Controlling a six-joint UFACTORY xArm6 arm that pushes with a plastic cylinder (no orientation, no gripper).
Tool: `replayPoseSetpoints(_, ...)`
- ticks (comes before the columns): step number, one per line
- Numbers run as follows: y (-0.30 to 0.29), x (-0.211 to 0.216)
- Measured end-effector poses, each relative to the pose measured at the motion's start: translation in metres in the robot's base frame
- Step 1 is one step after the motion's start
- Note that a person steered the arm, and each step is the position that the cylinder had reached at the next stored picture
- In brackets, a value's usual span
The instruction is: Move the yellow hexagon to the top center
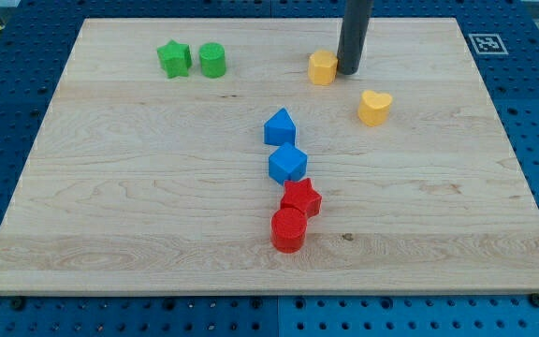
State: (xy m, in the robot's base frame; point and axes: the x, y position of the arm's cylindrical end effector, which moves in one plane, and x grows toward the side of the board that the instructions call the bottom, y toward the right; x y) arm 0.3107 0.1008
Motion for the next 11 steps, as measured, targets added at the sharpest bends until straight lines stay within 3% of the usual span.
replayPoseSetpoints(3,-0.069,0.000)
replayPoseSetpoints(5,-0.069,0.037)
replayPoseSetpoints(11,-0.115,0.029)
